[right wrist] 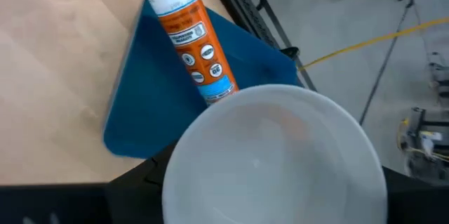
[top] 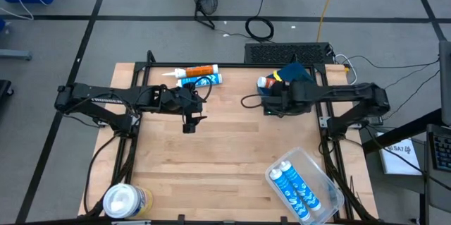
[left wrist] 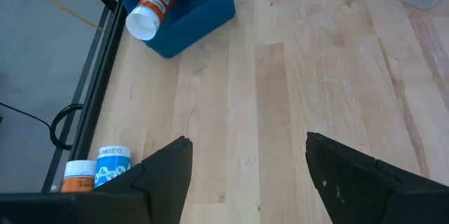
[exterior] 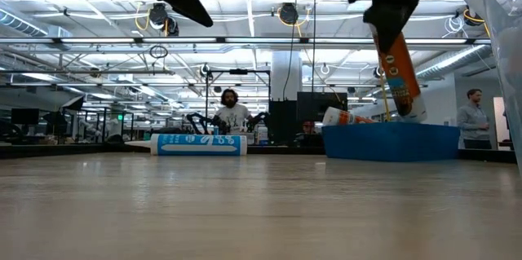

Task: Pick & place silicon tubes, Sealant and Lysol wipes
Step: Put the bottom orange sealant into the blue bin

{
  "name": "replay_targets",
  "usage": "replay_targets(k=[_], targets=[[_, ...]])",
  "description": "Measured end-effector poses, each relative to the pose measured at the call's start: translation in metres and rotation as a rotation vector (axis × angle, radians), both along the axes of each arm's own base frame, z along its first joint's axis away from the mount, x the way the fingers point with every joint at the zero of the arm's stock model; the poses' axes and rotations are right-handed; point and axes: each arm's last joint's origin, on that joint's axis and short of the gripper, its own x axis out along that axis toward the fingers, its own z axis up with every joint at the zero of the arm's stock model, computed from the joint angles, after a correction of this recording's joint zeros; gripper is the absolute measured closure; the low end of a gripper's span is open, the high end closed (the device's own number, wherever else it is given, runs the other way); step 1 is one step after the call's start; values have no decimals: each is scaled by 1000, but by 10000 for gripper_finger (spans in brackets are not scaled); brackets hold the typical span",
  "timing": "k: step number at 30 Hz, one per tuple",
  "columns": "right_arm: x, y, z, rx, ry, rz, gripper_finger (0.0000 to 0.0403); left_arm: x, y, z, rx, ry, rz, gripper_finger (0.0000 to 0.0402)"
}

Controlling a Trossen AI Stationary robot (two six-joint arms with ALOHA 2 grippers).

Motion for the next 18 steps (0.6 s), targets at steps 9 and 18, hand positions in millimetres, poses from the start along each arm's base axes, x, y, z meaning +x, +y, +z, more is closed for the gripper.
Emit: replay_targets(k=[9, 18], targets=[[8, -11, -17, -26, 46, -25, 196, 0, 0, 0, 2, 1, -2, 131], [6, -22, -52, -46, 72, -45, 196, 0, 0, 0, 1, 0, -2, 131]])
